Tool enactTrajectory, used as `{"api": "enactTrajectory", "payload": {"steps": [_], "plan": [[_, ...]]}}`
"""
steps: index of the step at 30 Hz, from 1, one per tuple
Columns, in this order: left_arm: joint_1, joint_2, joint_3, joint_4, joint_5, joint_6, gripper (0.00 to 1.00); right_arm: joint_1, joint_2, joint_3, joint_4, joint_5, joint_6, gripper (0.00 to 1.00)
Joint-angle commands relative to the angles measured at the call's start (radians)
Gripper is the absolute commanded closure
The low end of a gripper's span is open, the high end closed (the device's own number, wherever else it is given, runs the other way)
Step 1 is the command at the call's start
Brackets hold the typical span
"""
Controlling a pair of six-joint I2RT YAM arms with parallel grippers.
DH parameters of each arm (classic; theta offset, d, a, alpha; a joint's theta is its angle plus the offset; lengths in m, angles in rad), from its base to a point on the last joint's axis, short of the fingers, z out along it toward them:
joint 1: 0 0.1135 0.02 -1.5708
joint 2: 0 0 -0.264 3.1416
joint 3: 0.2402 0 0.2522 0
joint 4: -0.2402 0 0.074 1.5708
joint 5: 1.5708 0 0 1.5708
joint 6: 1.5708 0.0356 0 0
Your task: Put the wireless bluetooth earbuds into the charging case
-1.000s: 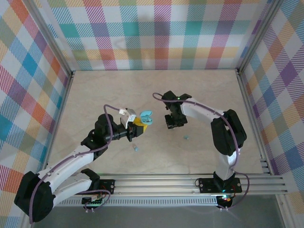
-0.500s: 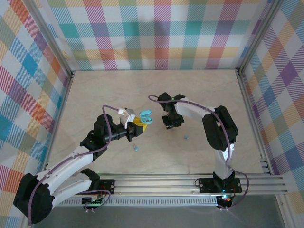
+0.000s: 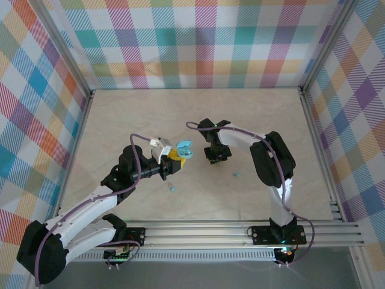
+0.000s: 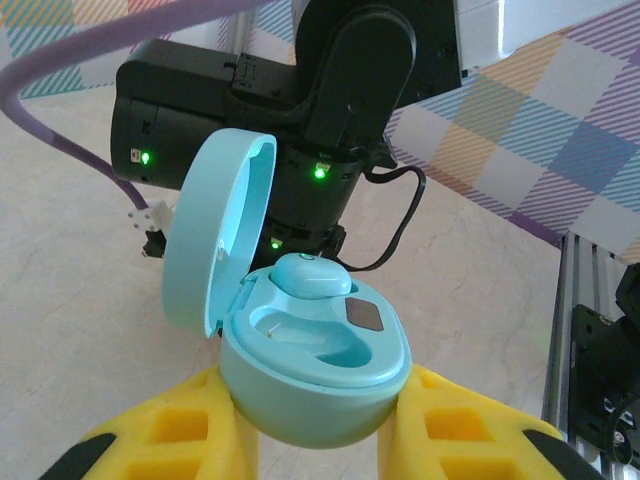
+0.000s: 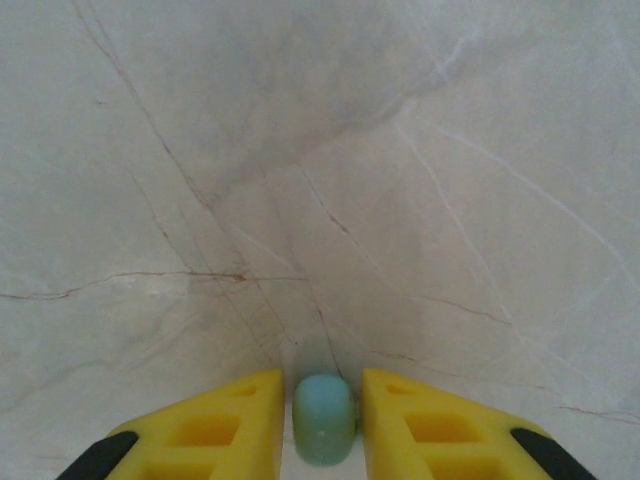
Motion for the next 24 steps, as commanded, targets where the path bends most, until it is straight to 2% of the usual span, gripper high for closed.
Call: {"api": "enactTrajectory", "payload": {"steps": [1, 9, 14, 24], "plan": [[-0.010, -0.022, 0.024, 0.003, -0.003, 0.022, 0.96, 0.002, 0.014, 0.022, -0.019, 0.010, 0.001, 0.73], [-0.010, -0.022, 0.029, -0.002, -0.001, 0.026, 0.96, 0.002, 0.002, 0.020, -0.025, 0.005, -0.003, 0.85], [-0.010, -0.016, 0.029, 0.001, -0.001, 0.029, 0.96, -0.003, -0.068, -0.004, -0.010, -0.016, -0.004, 0.88], [-0.010, 0.027, 0.045, 0.044, 0.024, 0.023, 0.96, -0.071, -0.317, -0.118, 0.103, -0.224, 0.021, 0.92]]}}
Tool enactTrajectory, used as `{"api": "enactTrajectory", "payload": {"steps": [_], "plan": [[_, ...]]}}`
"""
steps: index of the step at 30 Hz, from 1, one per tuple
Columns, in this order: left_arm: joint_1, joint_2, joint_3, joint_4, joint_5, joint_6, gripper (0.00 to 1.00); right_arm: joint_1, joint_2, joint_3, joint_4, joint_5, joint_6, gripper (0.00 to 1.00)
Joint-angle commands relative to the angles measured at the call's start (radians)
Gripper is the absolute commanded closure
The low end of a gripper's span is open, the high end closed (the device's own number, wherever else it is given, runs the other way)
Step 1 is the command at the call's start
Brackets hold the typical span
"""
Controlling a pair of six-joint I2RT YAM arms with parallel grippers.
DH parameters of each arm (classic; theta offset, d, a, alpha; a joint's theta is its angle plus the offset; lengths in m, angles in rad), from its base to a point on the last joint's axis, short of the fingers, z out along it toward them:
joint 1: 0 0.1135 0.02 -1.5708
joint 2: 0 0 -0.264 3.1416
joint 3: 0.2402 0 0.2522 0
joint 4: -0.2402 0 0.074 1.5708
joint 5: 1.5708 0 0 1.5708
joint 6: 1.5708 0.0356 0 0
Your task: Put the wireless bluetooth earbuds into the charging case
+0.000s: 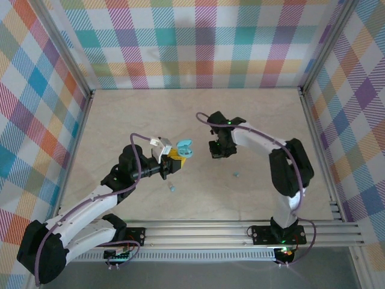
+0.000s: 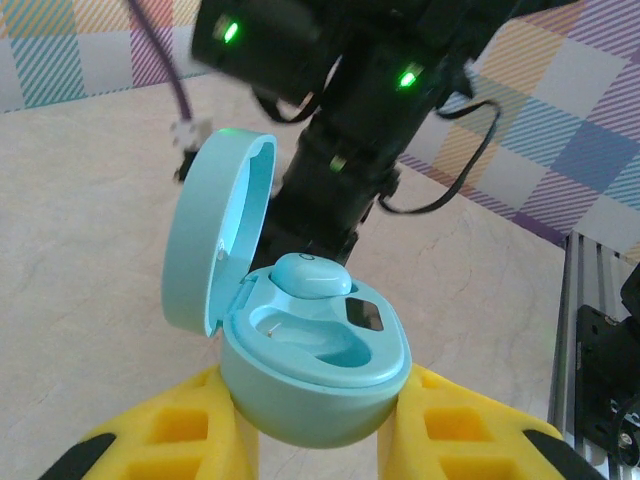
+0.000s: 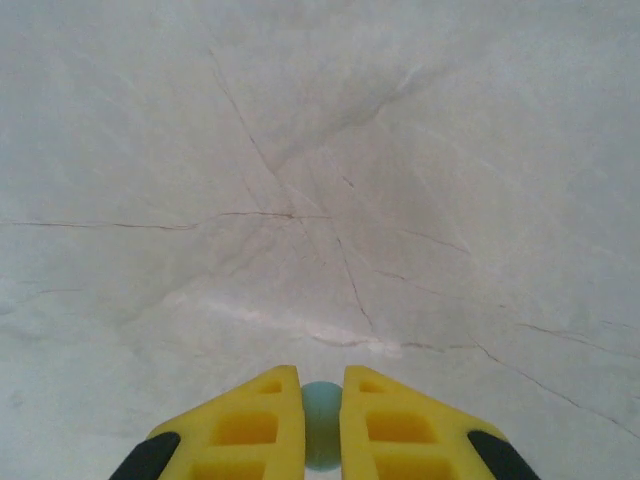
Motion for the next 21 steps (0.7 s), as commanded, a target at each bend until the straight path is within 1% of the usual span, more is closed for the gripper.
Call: {"api": "enactTrajectory", "payload": {"steps": [1, 9, 14, 18, 21], "plan": [[-0.012, 0.021, 0.036, 0.044, 0.034, 0.014, 0.96, -0.010, -0.100, -0.016, 0.041, -0.087, 0.003, 0.92], [-0.025, 0.117, 0.083, 0.092, 0.064, 0.021, 0.96, -0.010, -0.307, -0.017, 0.037, -0.099, 0.001, 0.94], [-0.037, 0.177, 0.115, 0.115, 0.071, 0.023, 0.97, -0.010, -0.408, -0.019, 0.025, -0.121, 0.009, 0.95], [-0.051, 0.215, 0.134, 0.144, 0.056, 0.021, 0.97, -0.009, -0.488, -0.012, 0.018, -0.128, 0.021, 0.95], [-0.069, 0.236, 0.134, 0.188, 0.025, 0.018, 0.98, -0.009, -0.545, -0.019, 0.044, -0.166, 0.047, 0.95]]}}
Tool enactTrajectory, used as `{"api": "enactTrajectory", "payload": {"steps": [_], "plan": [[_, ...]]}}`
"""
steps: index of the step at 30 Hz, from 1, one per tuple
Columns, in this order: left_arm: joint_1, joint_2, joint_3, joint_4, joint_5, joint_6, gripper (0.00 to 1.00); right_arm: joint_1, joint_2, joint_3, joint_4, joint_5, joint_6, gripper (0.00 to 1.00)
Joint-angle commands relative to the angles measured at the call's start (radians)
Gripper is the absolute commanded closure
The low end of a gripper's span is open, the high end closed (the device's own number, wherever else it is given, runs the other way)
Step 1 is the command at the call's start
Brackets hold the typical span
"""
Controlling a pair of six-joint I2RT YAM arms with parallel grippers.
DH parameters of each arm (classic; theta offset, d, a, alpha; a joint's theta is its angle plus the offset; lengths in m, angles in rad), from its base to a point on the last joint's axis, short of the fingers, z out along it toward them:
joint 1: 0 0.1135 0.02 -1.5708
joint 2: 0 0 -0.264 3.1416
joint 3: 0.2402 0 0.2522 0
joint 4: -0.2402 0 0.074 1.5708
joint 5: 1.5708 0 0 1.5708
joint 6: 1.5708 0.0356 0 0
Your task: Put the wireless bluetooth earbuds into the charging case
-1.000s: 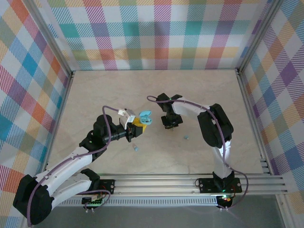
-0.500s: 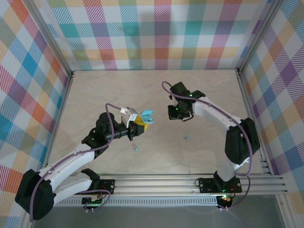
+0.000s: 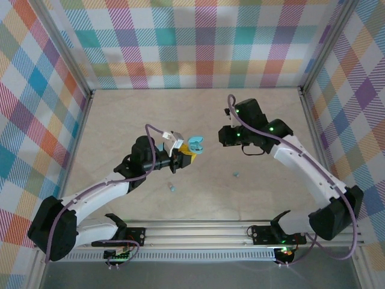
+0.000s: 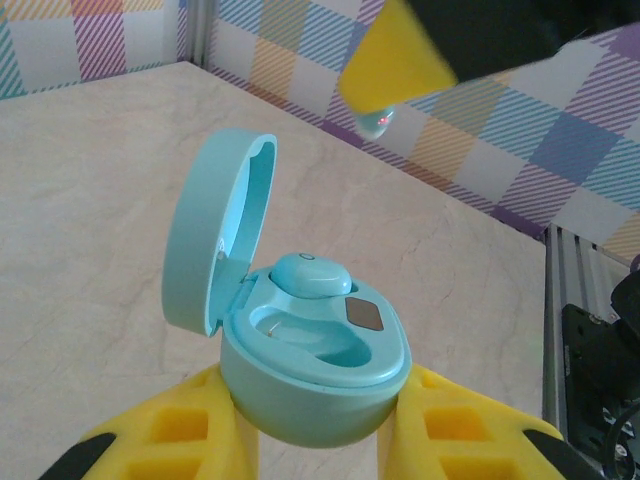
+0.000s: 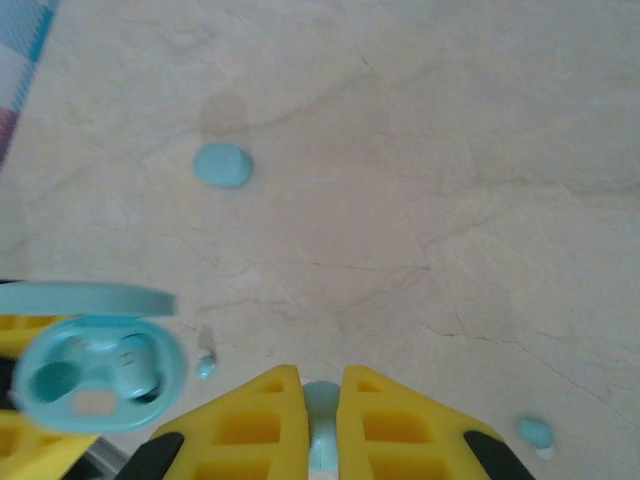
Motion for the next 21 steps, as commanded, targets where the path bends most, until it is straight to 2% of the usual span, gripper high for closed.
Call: {"api": "enactTrajectory", "payload": {"steps": [1, 10, 21], "plan": [[-0.029, 0.016, 0.032, 0.097, -0.027, 0.016, 0.98, 0.009, -0.067, -0.011, 0.033, -0.065, 0.049, 0.96], [-0.077, 0.043, 0.002, 0.242, -0.105, 0.026, 0.98, 0.070, -0.119, -0.021, 0.126, -0.137, 0.110, 0.98], [-0.098, 0.036, 0.010, 0.242, -0.117, 0.047, 0.98, 0.109, -0.128, -0.081, 0.300, -0.169, 0.184, 0.99]]}}
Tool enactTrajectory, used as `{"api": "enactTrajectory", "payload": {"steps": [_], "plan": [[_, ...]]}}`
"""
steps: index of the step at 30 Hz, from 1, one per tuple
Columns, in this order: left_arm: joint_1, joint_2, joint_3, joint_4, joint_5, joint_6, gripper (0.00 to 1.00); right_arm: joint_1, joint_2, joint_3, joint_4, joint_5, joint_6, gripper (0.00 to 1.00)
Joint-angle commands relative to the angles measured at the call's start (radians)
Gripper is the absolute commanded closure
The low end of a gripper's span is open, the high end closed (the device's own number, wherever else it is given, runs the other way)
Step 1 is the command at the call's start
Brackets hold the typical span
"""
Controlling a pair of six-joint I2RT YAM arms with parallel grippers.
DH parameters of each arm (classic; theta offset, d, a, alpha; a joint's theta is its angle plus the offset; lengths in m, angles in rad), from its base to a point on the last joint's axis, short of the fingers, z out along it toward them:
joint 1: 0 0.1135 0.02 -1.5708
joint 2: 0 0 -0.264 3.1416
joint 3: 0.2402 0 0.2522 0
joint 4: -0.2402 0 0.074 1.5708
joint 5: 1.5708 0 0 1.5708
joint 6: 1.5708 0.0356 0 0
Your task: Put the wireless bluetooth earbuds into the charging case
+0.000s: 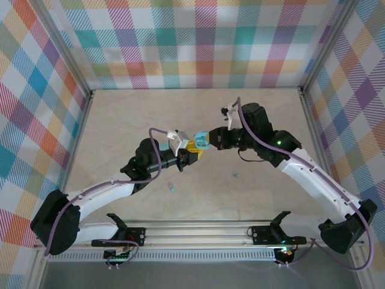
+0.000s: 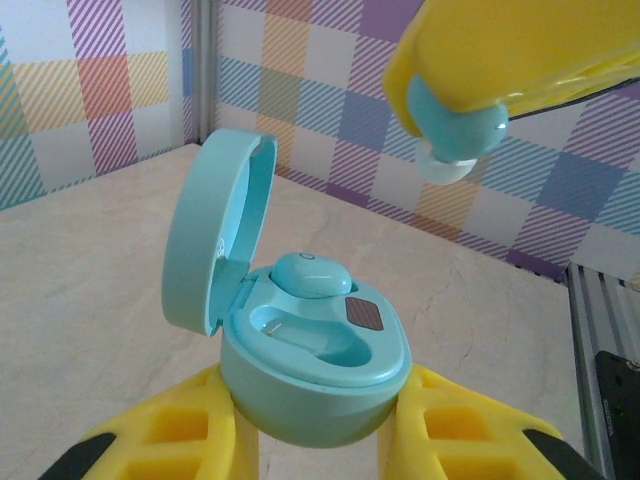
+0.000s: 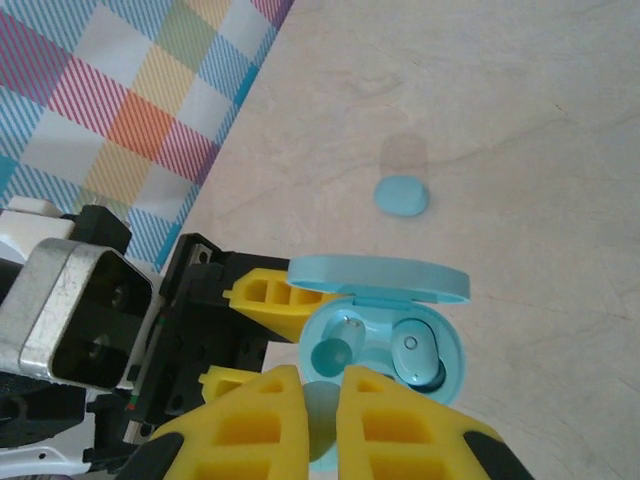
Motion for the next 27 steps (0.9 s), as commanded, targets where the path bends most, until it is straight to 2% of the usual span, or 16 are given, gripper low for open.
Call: {"api": "enactTrajectory", "payload": {"steps": [1, 13, 27], "plan": [[-0.017, -0.008, 0.010, 0.052, -0.007, 0.019, 0.98, 0.010, -0.014, -0.019, 0.103, -0.028, 0.046, 0.99], [-0.016, 0.004, 0.038, 0.034, 0.019, 0.014, 0.98, 0.036, 0.037, -0.045, 0.178, -0.092, 0.033, 0.98], [-0.016, -0.016, 0.036, 0.050, 0.050, -0.001, 0.98, 0.059, 0.034, -0.125, 0.253, -0.043, -0.023, 0.98]]}}
